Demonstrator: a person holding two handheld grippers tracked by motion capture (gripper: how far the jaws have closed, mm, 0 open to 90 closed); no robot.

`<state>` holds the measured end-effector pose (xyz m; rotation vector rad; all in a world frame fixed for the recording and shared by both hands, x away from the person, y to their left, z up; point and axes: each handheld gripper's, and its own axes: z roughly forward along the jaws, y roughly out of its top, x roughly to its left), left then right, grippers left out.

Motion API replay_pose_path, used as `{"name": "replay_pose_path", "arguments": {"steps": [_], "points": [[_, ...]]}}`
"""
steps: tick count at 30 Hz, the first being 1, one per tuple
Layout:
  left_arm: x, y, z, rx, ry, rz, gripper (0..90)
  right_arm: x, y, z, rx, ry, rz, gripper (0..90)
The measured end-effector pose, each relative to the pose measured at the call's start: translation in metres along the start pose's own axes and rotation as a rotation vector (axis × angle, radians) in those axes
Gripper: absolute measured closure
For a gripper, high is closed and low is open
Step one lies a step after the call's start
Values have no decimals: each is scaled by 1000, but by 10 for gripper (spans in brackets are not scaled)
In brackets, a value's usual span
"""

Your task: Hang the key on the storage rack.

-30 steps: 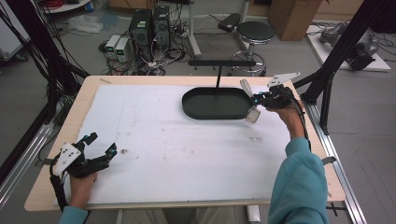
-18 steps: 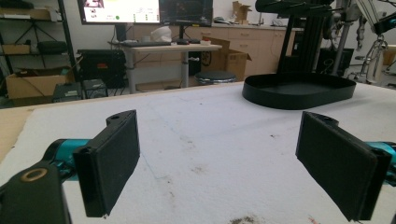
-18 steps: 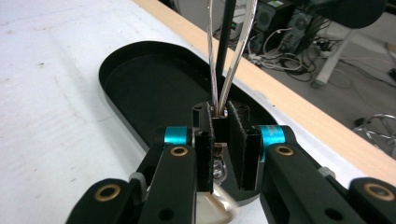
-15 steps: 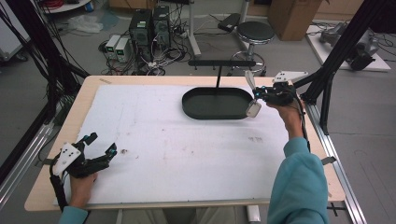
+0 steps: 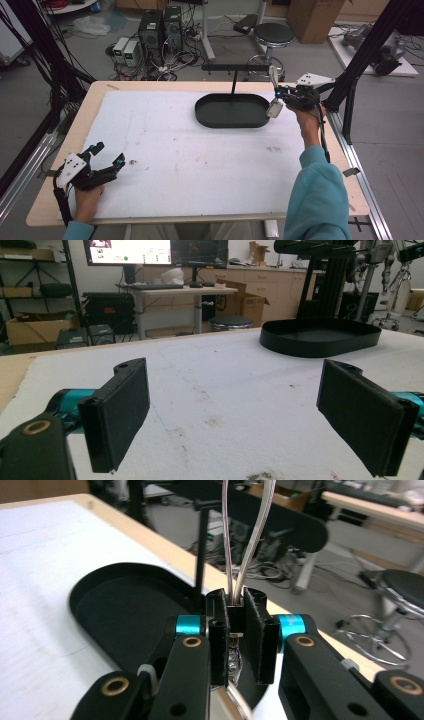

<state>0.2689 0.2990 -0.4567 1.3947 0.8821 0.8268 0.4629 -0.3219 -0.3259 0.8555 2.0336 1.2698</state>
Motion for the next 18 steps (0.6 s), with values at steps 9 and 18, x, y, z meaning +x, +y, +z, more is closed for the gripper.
{"name": "replay_pose_path", "arguments": {"steps": [9,18], "points": [[0,0,0,1,0,0,141,3,0,4,-14,-73,50,818],[0,0,0,0,1,-4,141,5,-2,13,-17,-121,86,818]]}}
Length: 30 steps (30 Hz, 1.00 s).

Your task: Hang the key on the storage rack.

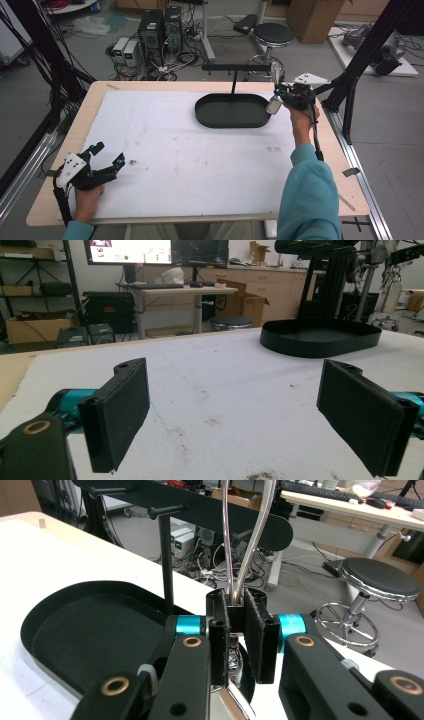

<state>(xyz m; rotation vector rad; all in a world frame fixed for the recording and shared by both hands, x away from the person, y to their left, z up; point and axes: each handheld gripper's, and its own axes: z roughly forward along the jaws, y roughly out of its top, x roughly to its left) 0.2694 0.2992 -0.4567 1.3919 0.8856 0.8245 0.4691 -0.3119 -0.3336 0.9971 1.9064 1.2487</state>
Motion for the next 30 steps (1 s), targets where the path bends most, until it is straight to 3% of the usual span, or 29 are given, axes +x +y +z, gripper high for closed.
{"name": "replay_pose_path", "arguments": {"steps": [30], "points": [[0,0,0,2,1,-5,141,8,-14,27,66,-75,-13,817]]}}
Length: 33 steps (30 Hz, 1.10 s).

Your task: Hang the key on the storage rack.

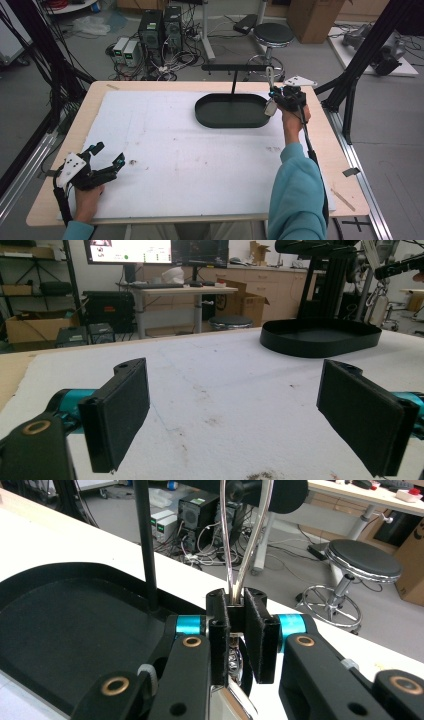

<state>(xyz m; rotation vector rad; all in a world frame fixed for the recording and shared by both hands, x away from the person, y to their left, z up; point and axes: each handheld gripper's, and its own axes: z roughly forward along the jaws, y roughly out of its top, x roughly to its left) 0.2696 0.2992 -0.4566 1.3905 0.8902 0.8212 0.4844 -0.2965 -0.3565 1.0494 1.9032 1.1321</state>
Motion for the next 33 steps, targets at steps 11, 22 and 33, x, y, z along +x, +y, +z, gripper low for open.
{"name": "replay_pose_path", "arguments": {"steps": [11,22,33], "points": [[0,0,0,-1,0,2,141,1,-2,7,-7,-16,17,817],[0,0,0,-1,0,-1,141,1,-6,15,4,-40,44,817],[0,0,0,0,-1,-2,141,4,-9,22,14,-57,55,817]]}}
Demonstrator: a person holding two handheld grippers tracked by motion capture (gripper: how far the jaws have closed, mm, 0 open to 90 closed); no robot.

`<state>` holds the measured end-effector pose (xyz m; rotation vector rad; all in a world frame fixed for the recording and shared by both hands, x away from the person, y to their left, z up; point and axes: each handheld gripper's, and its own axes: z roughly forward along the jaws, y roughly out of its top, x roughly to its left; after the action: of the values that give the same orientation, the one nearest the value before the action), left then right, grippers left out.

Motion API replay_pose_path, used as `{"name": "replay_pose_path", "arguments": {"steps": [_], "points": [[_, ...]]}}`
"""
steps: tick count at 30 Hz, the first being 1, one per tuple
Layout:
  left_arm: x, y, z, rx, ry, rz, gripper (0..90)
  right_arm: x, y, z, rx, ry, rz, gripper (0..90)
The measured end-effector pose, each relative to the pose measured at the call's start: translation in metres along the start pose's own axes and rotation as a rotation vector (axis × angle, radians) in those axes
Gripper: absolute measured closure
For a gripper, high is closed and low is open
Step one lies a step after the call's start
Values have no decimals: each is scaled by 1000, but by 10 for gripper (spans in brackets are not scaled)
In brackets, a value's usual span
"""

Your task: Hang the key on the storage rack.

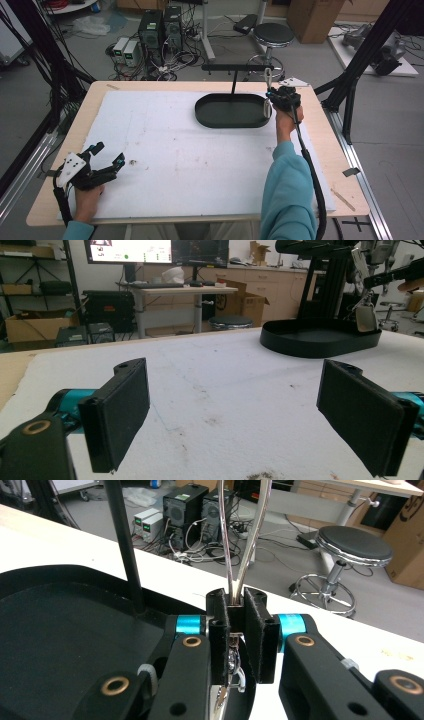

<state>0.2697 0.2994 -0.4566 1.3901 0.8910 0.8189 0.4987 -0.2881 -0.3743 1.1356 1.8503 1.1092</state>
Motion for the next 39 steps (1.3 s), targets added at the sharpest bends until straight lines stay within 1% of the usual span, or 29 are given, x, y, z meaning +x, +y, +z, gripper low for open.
{"name": "replay_pose_path", "arguments": {"steps": [6,7,12,13,16,18,20,23,24,26,27,28,29,30,31,32,33,34,35,36,38,39], "points": [[0,0,0,0,0,1,141,2,-1,1,4,1,16,816],[0,0,0,0,0,1,141,2,-1,2,3,-4,13,816],[0,0,0,0,0,1,140,4,-1,4,9,-3,6,812],[0,0,0,0,0,1,141,4,-1,4,8,1,13,811],[0,0,0,0,0,0,141,4,-1,4,12,-1,11,805],[0,0,0,0,0,1,140,3,-2,4,18,0,7,788],[0,0,0,0,0,0,141,3,-2,5,20,4,15,762],[0,0,0,0,1,4,141,2,-2,4,23,8,24,761],[0,0,0,-1,0,6,141,2,-1,3,21,7,17,744],[0,0,0,-1,0,5,140,3,0,2,19,11,18,686],[0,0,0,-1,0,5,141,4,0,1,18,25,19,635],[0,0,0,-1,0,6,141,4,0,1,9,38,21,470],[0,0,0,-1,0,6,141,4,0,1,9,38,21,470],[0,0,0,-1,0,6,141,5,0,0,7,46,31,393],[0,0,0,-1,0,6,140,5,0,0,8,72,53,304],[0,0,0,-1,0,5,141,6,1,-1,10,89,57,218],[0,0,0,-1,1,1,141,9,1,-2,18,98,59,112],[0,0,0,4,1,-1,141,11,1,-4,26,99,63,54],[1,0,0,6,1,2,141,14,1,-7,16,124,59,7],[0,0,0,-1,0,0,140,16,1,-12,-5,153,64,7],[-1,0,0,-2,0,17,141,18,1,-22,-41,200,85,7],[-1,0,0,-1,-1,18,141,20,2,-33,-75,231,102,6]]}}
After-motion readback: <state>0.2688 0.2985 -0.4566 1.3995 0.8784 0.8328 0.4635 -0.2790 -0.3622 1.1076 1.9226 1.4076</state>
